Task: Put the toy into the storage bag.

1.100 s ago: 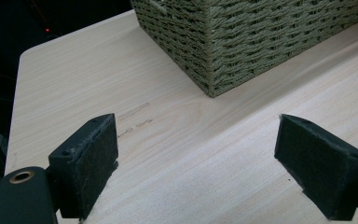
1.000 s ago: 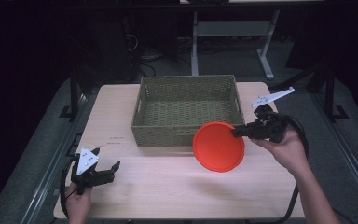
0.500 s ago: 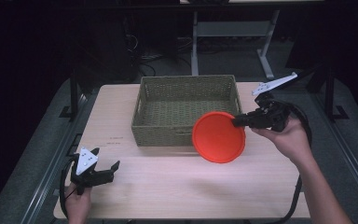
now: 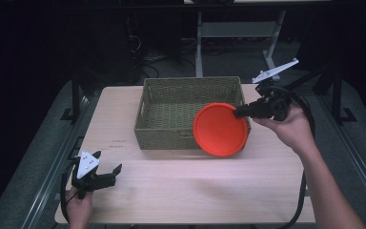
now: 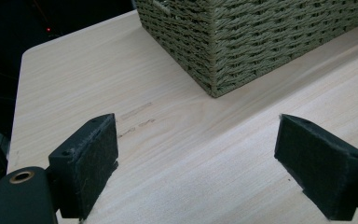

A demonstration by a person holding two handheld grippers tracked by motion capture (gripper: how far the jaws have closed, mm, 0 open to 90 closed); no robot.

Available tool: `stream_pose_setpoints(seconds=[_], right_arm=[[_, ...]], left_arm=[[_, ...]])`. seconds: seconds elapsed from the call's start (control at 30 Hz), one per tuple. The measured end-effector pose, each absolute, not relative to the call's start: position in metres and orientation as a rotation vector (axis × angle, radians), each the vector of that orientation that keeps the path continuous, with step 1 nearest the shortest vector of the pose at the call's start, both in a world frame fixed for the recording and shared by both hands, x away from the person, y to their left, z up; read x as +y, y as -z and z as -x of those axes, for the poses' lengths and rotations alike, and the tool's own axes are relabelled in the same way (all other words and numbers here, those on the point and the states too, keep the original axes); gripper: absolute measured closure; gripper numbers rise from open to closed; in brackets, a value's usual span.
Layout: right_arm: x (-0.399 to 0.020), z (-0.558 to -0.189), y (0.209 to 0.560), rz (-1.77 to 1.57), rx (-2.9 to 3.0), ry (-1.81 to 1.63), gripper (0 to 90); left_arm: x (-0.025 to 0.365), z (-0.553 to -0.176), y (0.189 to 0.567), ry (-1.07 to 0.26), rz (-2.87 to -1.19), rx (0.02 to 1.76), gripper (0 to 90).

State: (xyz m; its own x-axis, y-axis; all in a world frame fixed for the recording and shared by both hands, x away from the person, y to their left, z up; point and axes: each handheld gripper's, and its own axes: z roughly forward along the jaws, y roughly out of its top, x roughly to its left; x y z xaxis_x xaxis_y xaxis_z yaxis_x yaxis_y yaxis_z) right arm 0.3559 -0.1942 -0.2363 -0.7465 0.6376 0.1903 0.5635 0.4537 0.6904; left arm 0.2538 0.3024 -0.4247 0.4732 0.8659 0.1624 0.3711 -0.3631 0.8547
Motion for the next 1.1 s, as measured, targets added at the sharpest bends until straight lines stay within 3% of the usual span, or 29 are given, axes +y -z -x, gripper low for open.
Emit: stream_pose_setpoints(seconds=[1.1], right_arm=[[-0.177, -0.408, 0.205, -1.118, 2.542, -1.191, 82.2]], left_arm=[[0.303, -0.254, 0.425, -0.801, -1.944, 1.021, 12.8]])
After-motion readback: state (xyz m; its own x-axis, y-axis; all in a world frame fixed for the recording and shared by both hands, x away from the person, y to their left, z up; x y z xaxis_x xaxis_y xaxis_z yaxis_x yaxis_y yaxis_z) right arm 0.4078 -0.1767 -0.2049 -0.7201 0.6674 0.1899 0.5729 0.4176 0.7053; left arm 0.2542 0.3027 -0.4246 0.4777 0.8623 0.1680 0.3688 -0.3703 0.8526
